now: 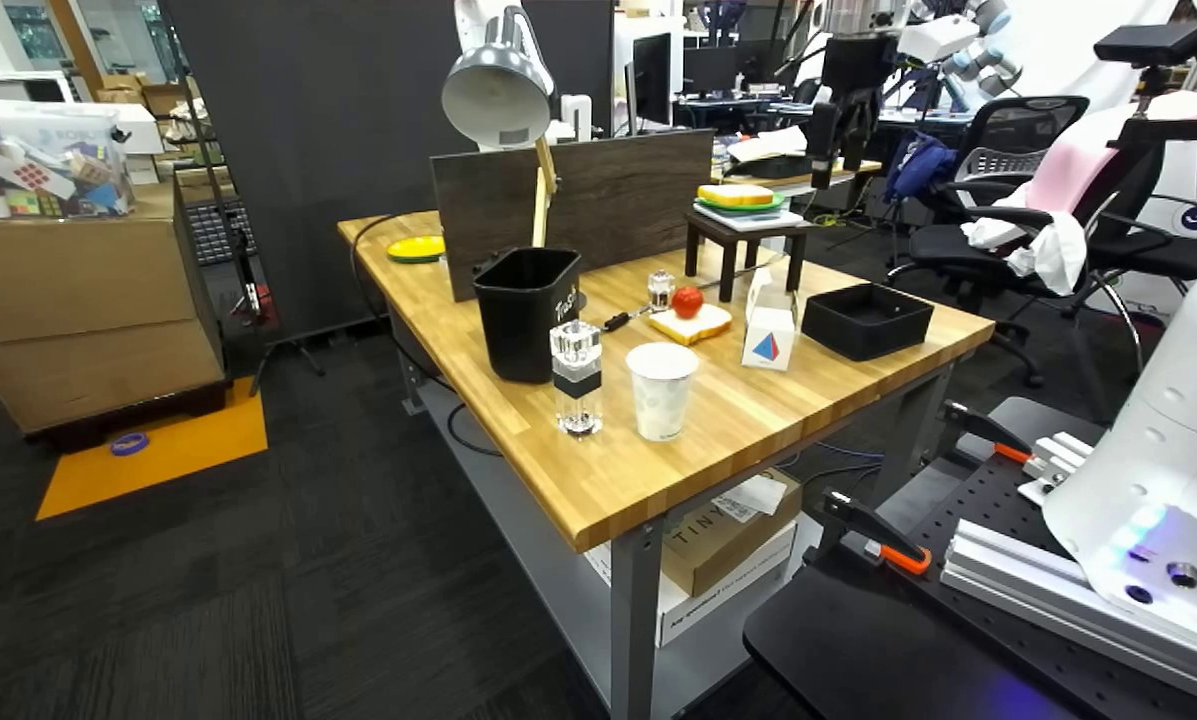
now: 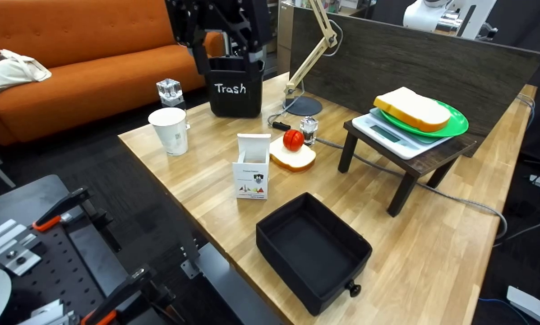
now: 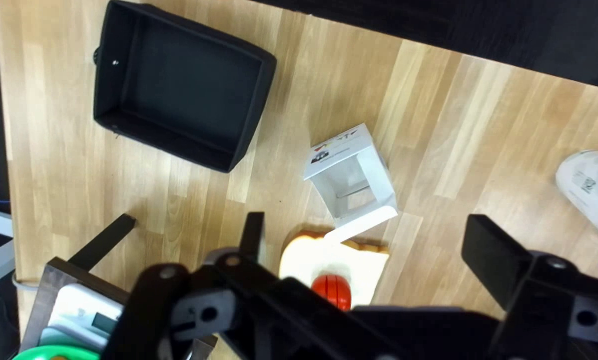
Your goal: Get the bread from the green plate and put it on top of the tomato
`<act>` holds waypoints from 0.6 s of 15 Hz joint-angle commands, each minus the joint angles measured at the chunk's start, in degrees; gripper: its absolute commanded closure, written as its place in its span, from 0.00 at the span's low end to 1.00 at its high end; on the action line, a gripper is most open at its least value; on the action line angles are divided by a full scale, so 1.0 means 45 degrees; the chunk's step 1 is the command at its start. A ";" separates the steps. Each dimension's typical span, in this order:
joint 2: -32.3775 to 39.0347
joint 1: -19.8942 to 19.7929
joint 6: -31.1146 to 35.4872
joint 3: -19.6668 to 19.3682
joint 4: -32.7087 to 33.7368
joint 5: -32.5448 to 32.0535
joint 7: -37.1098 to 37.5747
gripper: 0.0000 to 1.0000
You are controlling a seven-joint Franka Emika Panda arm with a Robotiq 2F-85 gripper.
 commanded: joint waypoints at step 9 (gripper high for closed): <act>0.0084 -0.0120 -0.0050 0.0155 0.0065 0.0052 0.0040 0.00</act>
